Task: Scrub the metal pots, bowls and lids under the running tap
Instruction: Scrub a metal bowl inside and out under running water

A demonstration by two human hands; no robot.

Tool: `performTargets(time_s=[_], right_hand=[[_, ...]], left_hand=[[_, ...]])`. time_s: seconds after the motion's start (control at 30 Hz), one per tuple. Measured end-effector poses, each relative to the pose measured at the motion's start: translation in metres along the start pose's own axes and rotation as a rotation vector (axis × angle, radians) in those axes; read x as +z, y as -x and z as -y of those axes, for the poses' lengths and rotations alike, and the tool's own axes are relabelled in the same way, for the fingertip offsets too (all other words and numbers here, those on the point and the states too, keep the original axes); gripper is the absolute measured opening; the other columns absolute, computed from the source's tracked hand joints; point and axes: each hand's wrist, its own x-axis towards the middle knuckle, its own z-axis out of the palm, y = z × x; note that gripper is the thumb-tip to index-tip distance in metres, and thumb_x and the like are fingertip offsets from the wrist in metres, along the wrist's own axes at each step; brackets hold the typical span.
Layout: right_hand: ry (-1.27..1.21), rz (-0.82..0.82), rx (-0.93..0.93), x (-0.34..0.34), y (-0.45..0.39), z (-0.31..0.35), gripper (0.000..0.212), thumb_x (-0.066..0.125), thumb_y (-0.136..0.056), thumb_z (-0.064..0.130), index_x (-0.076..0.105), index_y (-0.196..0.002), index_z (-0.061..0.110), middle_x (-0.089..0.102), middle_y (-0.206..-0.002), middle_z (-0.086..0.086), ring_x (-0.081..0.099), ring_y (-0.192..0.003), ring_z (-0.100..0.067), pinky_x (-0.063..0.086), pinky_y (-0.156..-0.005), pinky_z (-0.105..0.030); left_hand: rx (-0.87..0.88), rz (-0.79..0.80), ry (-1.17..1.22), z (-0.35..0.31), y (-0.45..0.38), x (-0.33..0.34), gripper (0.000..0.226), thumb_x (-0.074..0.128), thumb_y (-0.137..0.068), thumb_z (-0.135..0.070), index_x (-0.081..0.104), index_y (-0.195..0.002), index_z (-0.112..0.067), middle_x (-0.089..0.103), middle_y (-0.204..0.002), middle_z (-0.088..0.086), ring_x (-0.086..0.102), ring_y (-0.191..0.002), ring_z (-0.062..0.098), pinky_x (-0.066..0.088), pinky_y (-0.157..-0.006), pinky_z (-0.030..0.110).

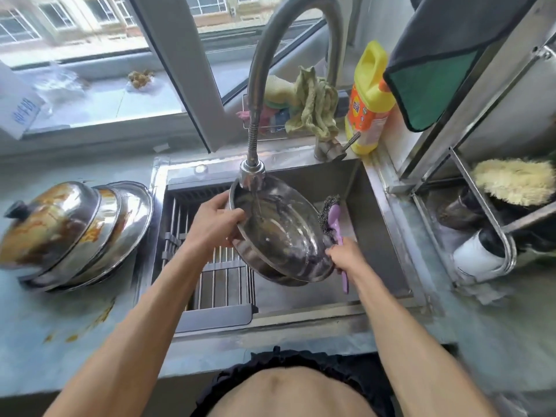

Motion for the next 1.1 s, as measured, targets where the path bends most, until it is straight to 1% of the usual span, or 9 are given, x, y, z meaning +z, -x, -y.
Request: performTargets(time_s=[0.07, 0.13, 0.23, 0.37, 0.53, 0.6, 0.77, 0.97, 1.1], right_hand=[[-0.011, -0.026, -0.032, 0.008, -0.003, -0.002, 0.014, 0.062, -0.091, 0.012, 0.057, -0.102, 0.007, 0.055, -0.072, -0.005, 0.050, -0.056, -0.018, 0.043, -0.052, -0.026], [-0.039, -0.103, -0.071, 0.008, 0.000, -0.001, 0.026, 0.064, -0.093, 0.017, 0.055, -0.116, 0.009, 0.059, -0.087, -0.006, 0.057, -0.070, -0.024, 0.052, -0.065, -0.034], [-0.023, -0.272, -0.175, -0.007, 0.015, 0.009, 0.025, 0.064, -0.094, 0.017, 0.055, -0.115, 0.006, 0.059, -0.097, -0.009, 0.058, -0.082, -0.026, 0.042, -0.061, -0.028], [-0.044, -0.459, -0.372, -0.039, 0.038, 0.025, 0.011, 0.064, -0.089, 0.010, 0.053, -0.091, 0.009, 0.058, -0.080, -0.007, 0.061, -0.075, -0.031, 0.040, -0.059, -0.029], [0.062, -0.581, -0.544, -0.076, 0.065, 0.049, 0.022, 0.064, -0.082, 0.016, 0.047, -0.069, 0.020, 0.046, -0.056, 0.004, 0.045, -0.058, -0.028, 0.032, -0.050, -0.036], [0.168, -0.596, -0.531, -0.087, 0.069, 0.055, 0.031, 0.061, -0.082, 0.019, 0.039, -0.060, 0.021, 0.040, -0.053, 0.004, 0.041, -0.058, -0.032, 0.025, -0.050, -0.038], [0.347, -0.530, -0.364, -0.096, 0.058, 0.057, 0.010, 0.061, -0.078, 0.021, 0.065, -0.079, 0.012, 0.057, -0.071, -0.011, 0.046, -0.067, -0.033, 0.031, -0.057, -0.029], [0.428, -0.241, -0.127, -0.074, 0.027, 0.043, 0.033, 0.060, -0.084, 0.022, 0.063, -0.109, 0.001, 0.064, -0.105, -0.020, 0.062, -0.094, -0.038, 0.044, -0.069, -0.031], [0.269, -0.120, -0.041, -0.045, 0.019, 0.022, 0.021, 0.059, -0.083, 0.014, 0.062, -0.095, -0.002, 0.062, -0.076, -0.013, 0.059, -0.060, -0.027, 0.040, -0.049, -0.025]], left_hand=[[0.027, 0.025, 0.001, 0.005, -0.002, -0.004, 0.057, 0.056, -0.087, 0.005, 0.058, -0.131, -0.032, 0.074, -0.092, 0.019, 0.075, -0.077, 0.032, 0.064, -0.070, 0.051], [0.019, 0.022, 0.038, 0.015, -0.006, -0.007, 0.069, 0.054, -0.084, 0.013, 0.048, -0.140, -0.028, 0.072, -0.108, 0.017, 0.075, -0.086, 0.033, 0.064, -0.066, 0.047], [-0.006, 0.008, 0.112, 0.028, -0.008, -0.002, 0.078, 0.053, -0.084, 0.021, 0.035, -0.147, -0.021, 0.065, -0.114, 0.018, 0.073, -0.090, 0.031, 0.061, -0.061, 0.035], [-0.028, -0.004, 0.258, 0.044, -0.013, 0.018, 0.080, 0.042, -0.080, 0.027, 0.037, -0.142, -0.023, 0.059, -0.116, 0.016, 0.067, -0.094, 0.028, 0.059, -0.059, 0.033], [-0.141, 0.059, 0.451, 0.052, -0.016, 0.044, 0.080, 0.042, -0.061, 0.015, 0.049, -0.134, -0.016, 0.059, -0.109, 0.018, 0.061, -0.073, 0.025, 0.046, -0.058, 0.035], [-0.192, 0.087, 0.449, 0.053, -0.013, 0.051, 0.063, 0.037, -0.071, 0.018, 0.055, -0.122, -0.014, 0.060, -0.103, 0.020, 0.060, -0.068, 0.026, 0.047, -0.058, 0.036], [-0.277, 0.148, 0.391, 0.054, -0.004, 0.044, 0.033, 0.041, -0.088, 0.007, 0.058, -0.104, -0.017, 0.060, -0.090, 0.007, 0.062, -0.068, 0.021, 0.060, -0.055, 0.035], [-0.230, -0.004, 0.186, 0.029, -0.004, 0.017, 0.006, 0.059, -0.094, -0.016, 0.065, -0.093, -0.018, 0.061, -0.088, 0.003, 0.064, -0.073, 0.022, 0.056, -0.050, 0.028], [-0.017, 0.029, 0.104, 0.010, 0.001, 0.005, 0.034, 0.058, -0.087, -0.001, 0.073, -0.108, -0.023, 0.076, -0.086, -0.001, 0.071, -0.072, 0.016, 0.060, -0.059, 0.030]])
